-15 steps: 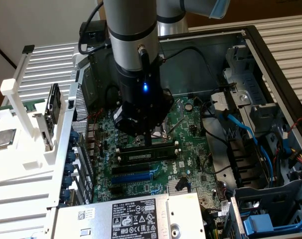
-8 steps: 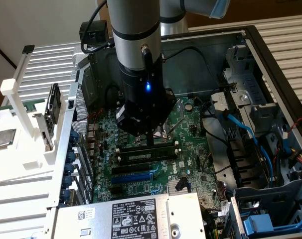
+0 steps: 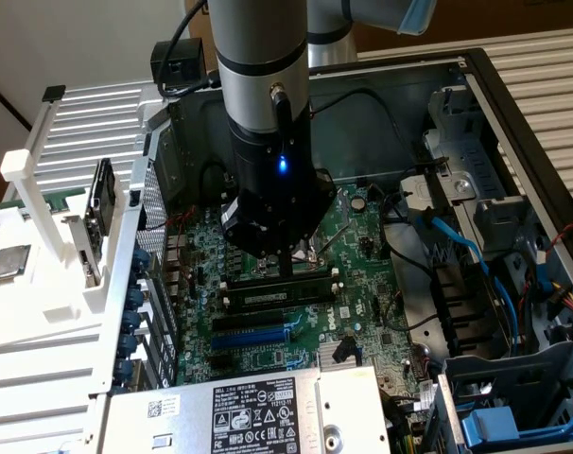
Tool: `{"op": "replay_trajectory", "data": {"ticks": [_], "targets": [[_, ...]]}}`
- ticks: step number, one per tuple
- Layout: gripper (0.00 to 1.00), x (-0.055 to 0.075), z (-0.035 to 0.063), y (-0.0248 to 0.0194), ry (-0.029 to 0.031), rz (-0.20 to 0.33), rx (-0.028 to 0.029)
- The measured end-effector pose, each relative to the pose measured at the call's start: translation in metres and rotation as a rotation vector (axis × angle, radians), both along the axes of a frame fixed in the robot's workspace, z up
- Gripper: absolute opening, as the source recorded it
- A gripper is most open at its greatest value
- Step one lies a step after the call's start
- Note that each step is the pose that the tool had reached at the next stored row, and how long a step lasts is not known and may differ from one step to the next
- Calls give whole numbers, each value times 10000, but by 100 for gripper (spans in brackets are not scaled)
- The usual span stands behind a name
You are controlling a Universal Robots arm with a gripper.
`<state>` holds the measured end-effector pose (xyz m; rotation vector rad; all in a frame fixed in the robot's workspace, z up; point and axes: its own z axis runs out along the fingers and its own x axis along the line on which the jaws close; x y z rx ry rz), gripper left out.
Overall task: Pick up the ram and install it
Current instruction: 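Press down the ram until it locks into place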
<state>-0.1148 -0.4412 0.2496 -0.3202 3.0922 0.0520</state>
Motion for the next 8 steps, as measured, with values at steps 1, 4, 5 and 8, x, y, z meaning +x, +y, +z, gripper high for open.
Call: {"op": "replay_trajectory", "data": {"ticks": [1,4,5,8], "targets": [[10,0,0,0,4,-118,0],[10,0,0,0,16,-483,0],[10,0,0,0,21,-602,0],[10,0,0,0,34,-949,0]]}}
